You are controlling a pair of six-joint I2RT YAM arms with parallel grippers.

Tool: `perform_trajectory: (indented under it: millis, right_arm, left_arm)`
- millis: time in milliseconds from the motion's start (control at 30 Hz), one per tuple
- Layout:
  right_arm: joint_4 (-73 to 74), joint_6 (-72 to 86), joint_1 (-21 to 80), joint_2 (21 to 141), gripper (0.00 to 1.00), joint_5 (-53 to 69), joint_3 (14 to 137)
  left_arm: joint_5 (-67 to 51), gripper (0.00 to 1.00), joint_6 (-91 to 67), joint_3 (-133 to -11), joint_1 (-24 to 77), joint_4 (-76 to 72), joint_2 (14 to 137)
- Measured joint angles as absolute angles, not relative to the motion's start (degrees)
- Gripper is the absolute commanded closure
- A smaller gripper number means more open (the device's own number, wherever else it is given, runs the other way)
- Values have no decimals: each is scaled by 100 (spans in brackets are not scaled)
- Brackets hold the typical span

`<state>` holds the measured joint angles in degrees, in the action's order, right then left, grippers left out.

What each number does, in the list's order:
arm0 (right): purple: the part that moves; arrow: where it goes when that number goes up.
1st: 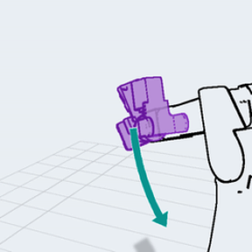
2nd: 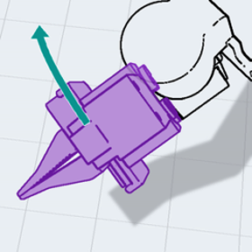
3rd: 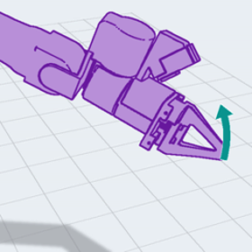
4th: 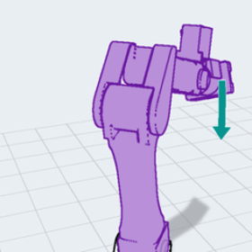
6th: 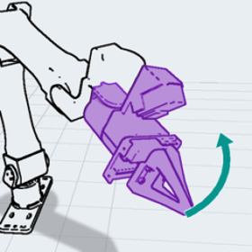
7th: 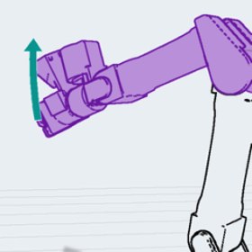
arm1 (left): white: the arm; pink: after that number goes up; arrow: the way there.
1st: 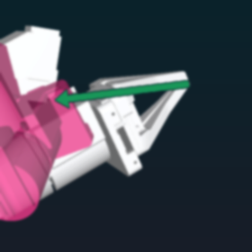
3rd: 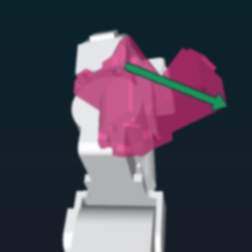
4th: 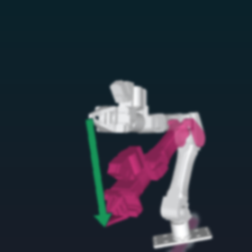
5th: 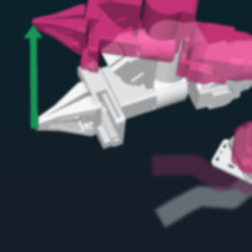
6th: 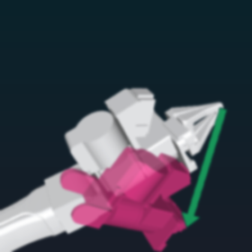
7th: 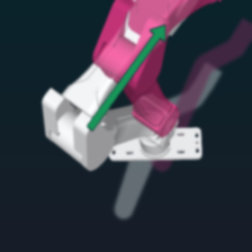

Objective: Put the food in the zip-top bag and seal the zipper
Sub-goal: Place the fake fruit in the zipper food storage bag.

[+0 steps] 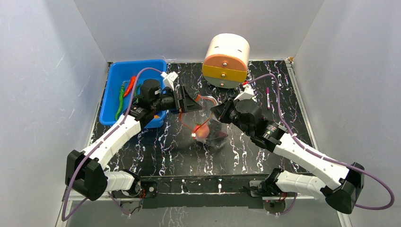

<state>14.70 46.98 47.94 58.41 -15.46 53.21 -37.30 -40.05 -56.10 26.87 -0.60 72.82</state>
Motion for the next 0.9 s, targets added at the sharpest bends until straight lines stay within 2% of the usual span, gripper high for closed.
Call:
perform_trajectory:
  millis: [267, 700, 800, 900]
  right_arm:
    - [1435, 4657, 4794, 5730, 100, -1546, 5140]
    - [1557, 4250, 4794, 5378, 100, -1619, 5072]
    - [1592, 4154, 4794, 5328, 100, -1610, 5072]
    - [1634, 4029, 4794, 5321, 100, -1573, 5072]
  left_arm:
    - [-3052, 2, -3400, -6331, 2687, 937, 7258]
    - [-523, 2, -2373, -7887, 2539, 2375, 7544]
    - [-252, 6, -2246, -7944, 2211, 2512, 7734]
    - [-78, 17, -2134, -7968, 1732, 2600, 7972]
